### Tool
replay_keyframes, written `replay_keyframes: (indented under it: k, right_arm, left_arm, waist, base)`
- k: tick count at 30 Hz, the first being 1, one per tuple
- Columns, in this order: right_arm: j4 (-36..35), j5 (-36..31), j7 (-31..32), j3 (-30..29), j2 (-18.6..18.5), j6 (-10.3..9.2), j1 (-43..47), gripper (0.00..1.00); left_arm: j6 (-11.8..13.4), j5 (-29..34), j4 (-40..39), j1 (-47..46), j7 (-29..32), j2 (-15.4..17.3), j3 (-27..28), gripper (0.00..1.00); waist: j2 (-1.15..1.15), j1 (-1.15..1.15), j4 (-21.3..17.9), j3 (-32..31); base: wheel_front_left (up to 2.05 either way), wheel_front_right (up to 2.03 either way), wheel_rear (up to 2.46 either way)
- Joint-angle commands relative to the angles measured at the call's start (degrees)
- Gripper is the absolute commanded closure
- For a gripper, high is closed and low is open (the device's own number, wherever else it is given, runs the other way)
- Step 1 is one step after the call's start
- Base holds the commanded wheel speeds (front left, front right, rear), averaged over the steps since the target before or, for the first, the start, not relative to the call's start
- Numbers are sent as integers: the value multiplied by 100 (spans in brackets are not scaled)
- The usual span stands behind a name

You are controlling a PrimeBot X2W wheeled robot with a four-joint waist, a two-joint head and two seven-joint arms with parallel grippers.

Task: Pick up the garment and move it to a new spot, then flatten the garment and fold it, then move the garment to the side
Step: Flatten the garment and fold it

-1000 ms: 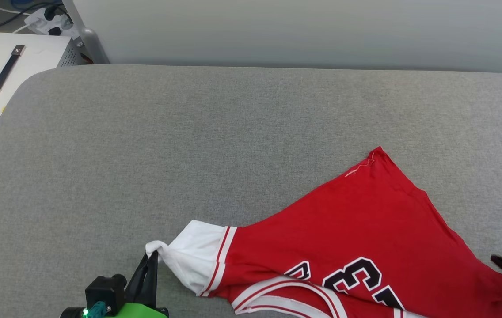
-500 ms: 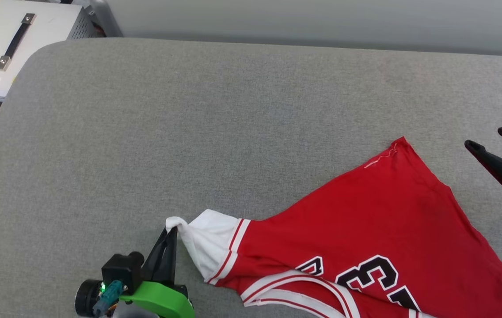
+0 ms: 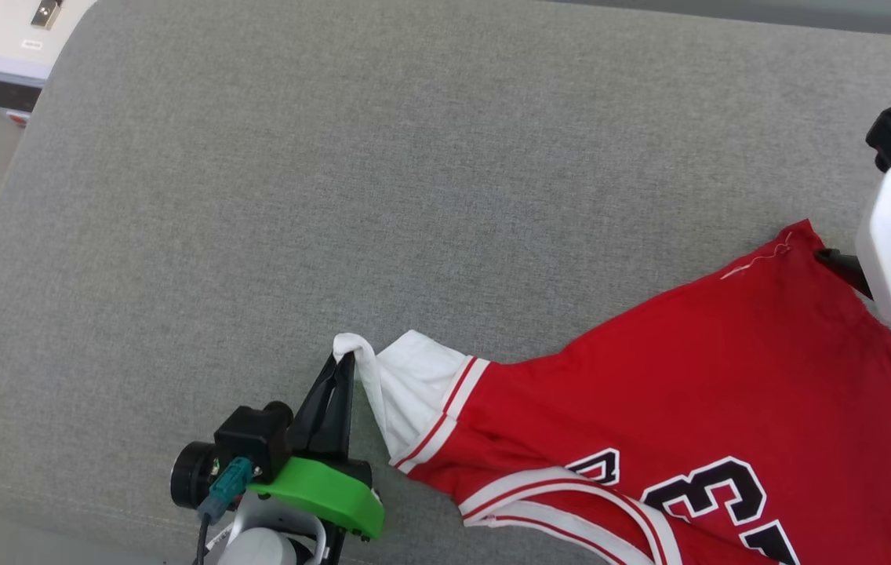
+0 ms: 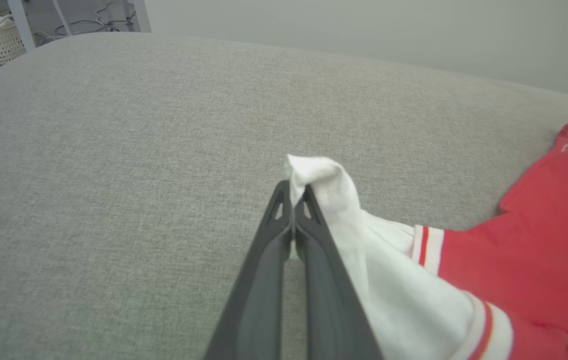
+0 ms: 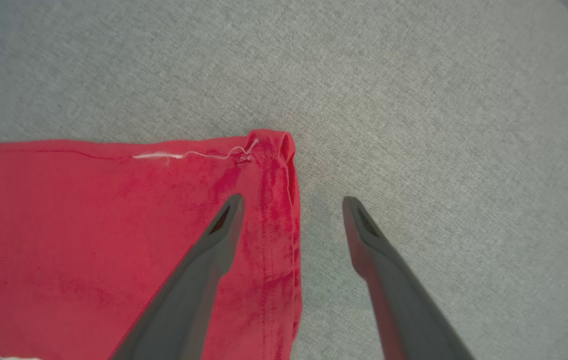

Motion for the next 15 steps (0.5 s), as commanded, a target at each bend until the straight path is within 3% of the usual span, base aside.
replay_keyframes:
  k: [1, 9, 14, 15]
  right_arm:
    - [153, 6, -68, 127, 80, -3, -127, 0]
    - [1062, 14, -324, 922, 128, -3, -263, 0]
    - [1280, 268, -407, 1359, 61, -3, -208, 0]
    - [1284, 307, -500, 1419, 51, -3, -234, 55]
  left_arm:
    - [-26, 55, -28, -130, -34, -63, -17, 100]
    - [-67, 105, -74, -258, -38, -160, -29, 100]
    - [-71, 126, -70, -221, -38, -188, 34, 100]
    - [-71, 132, -60, -207, -38, -190, 55, 100]
  waist:
    - [0, -1, 194, 245]
    - [0, -1, 310, 420]
    - [0, -1, 288, 392]
    - [0, -1, 268, 374]
  base:
    - [0, 0, 0]
    - [0, 0, 0]
    - [0, 0, 0]
    - [0, 0, 0]
